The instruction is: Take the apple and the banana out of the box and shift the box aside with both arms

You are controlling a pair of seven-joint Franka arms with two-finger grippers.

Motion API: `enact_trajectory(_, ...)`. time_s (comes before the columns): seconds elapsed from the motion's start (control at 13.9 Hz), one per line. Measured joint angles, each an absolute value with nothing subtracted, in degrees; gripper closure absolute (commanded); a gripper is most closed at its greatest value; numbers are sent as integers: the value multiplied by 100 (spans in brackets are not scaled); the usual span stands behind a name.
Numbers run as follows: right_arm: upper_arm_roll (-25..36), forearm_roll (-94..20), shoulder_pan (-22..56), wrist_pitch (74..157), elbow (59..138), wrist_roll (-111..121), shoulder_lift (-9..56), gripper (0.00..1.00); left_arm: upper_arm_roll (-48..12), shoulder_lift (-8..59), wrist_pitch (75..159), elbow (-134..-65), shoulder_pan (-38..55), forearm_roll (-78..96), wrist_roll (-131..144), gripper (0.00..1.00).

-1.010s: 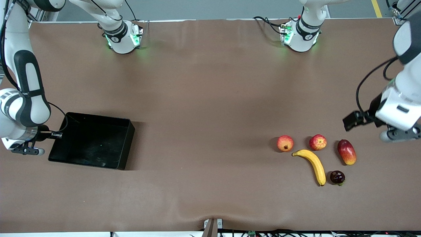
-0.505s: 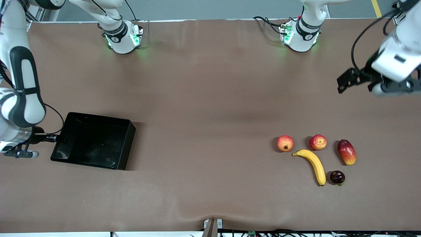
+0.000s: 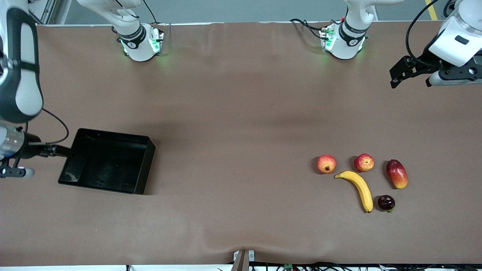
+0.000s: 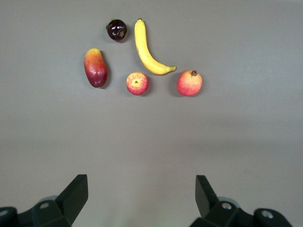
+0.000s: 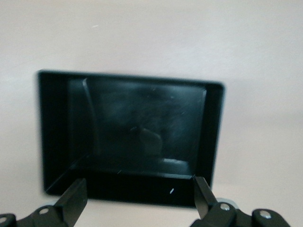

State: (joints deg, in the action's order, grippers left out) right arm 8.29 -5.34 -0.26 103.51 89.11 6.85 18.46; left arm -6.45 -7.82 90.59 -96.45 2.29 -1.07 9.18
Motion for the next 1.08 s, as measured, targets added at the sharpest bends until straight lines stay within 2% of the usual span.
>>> enact_trajectory(0.58,231,-527,121,8502,8854,251,89,0,-612,-760,8834,-9568,205,-107,892,0)
enact_trajectory(1.08,171,-306,121,8199,8853,122,-129,0,-605,-698,8813,-9550,118,-107,892,0)
